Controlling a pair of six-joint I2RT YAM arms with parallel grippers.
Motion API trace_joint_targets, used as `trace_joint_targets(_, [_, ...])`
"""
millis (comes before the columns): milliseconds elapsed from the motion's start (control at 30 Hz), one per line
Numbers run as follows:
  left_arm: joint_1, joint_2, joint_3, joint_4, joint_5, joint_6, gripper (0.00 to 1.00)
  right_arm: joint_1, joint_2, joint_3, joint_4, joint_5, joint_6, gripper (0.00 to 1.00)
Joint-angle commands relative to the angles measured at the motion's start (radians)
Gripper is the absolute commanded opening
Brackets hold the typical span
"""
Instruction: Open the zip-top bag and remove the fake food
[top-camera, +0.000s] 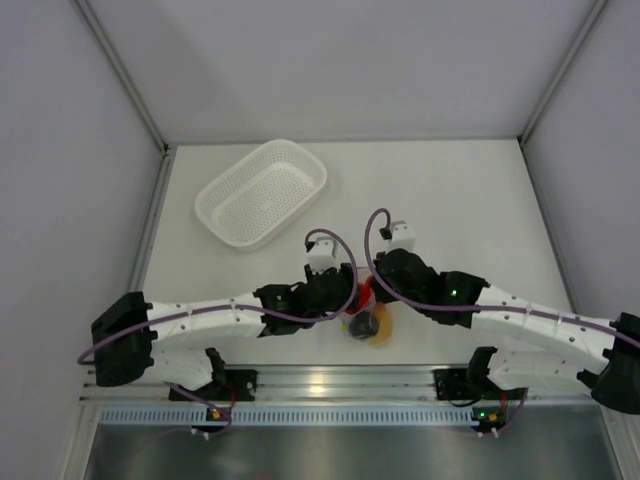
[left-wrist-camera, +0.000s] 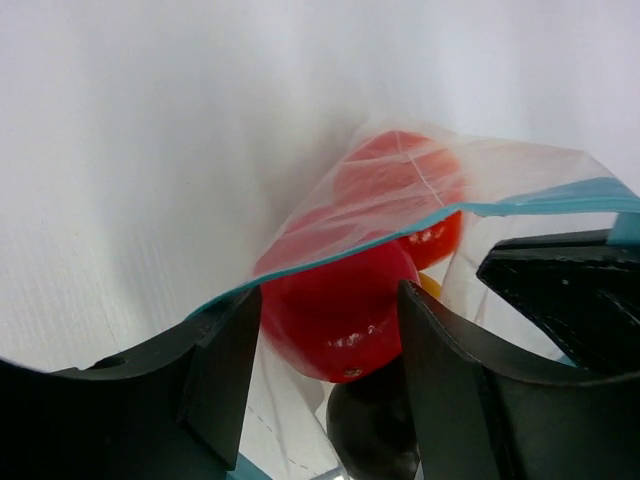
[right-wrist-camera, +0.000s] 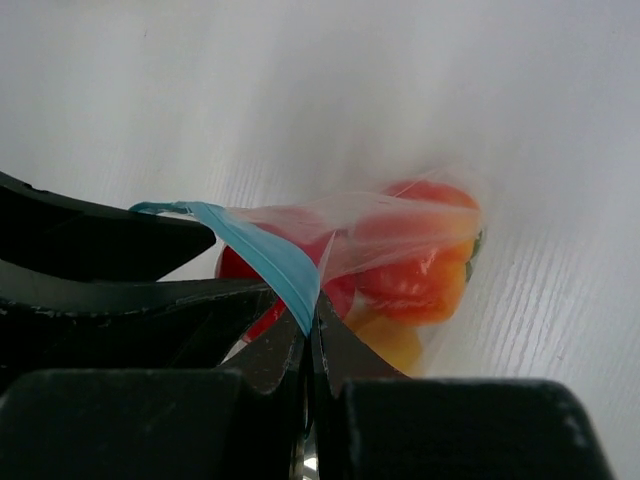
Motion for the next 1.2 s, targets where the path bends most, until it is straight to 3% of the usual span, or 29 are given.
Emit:
trace_joint_targets(0, [-0.004,0.034,0.016,-0.003,-0.030,-0.026,0.63,-0.005,-0.043,-0.018,0.053,0.005,0.016,0.00])
trace_joint_targets(200, [-0.002,0.152,0.058,0.023,0.019,-0.023,0.68,-0.006,-0.070,-0.096,0.084,-0.012,0.033,0.00])
trace_joint_targets(467, [-0.002,0.322,0.088,0.188,0.148,-0.023,0.71,-0.006,-0.112,-0.178,0.105,-0.020,0.053,0.00])
trace_joint_targets(700, [-0.004,0.376,0.120,0.267,0.252,-0.029,0.71,-0.006,-0.156,-0.230,0.092,0.017,0.065,0.00])
trace_joint_targets(767, [-0.004,0.400,0.132,0.264,0.266,-0.025,0.79,-0.008,-0.170,-0.231,0.081,0.025,0.067,0.00])
trace_joint_targets(867, [-0.004,0.408,0.114,0.252,0.272,-0.023,0.98,-0.008,-0.181,-0.230,0.067,0.034,0.061,0.00])
trace_joint_targets(1067, [-0.004,0.379,0.088,0.230,0.260,0.009,0.98,-0.009,-0.176,-0.224,0.062,0.042,0.056,0.00])
trace_joint_targets(1167, [-0.004,0.358,0.088,0.230,0.292,0.015,0.78,-0.009,-0.172,-0.221,0.052,0.054,0.050,0.00])
